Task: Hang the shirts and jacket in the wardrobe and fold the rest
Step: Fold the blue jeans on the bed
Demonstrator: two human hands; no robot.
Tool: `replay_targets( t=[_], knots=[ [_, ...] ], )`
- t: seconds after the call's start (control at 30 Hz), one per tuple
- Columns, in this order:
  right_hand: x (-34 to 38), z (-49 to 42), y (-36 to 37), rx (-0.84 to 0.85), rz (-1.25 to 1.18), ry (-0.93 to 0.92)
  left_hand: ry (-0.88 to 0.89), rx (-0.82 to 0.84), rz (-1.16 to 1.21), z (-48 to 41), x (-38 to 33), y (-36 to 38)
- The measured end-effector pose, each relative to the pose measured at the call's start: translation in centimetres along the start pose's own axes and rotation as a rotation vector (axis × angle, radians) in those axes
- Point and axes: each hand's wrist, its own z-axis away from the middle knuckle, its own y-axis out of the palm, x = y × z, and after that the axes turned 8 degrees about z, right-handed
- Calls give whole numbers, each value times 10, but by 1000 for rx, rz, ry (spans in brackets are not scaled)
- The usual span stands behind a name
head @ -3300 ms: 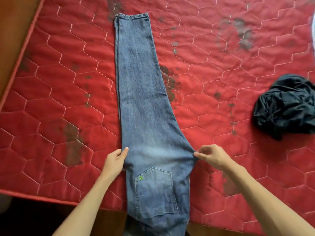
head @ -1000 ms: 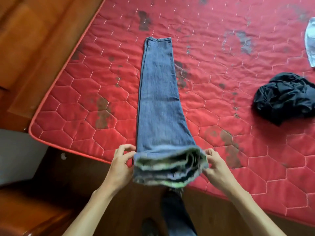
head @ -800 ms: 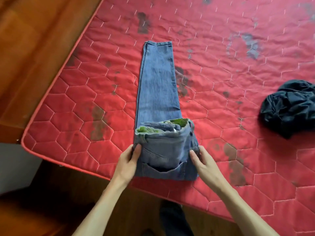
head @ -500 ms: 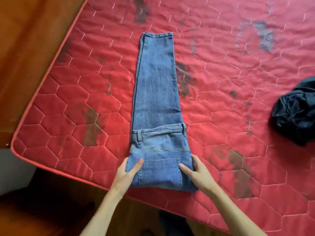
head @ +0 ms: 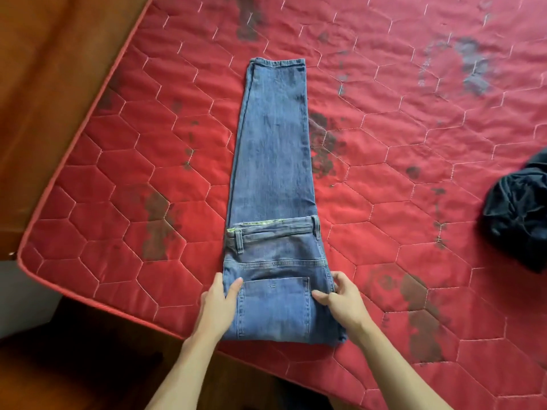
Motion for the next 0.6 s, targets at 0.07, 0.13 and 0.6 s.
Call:
replay_targets(
  t=[0.07,0.13,0.6],
  knots=[
    [-8,-1,2,-35,19,64,-56,-5,-58,-6,4,2],
    [-17,0,3,-85,98,70,-70,-9,-97,-7,7,3],
    [-62,48,31,-614,856,-367,745,-229,-486,46,28,16]
  ],
)
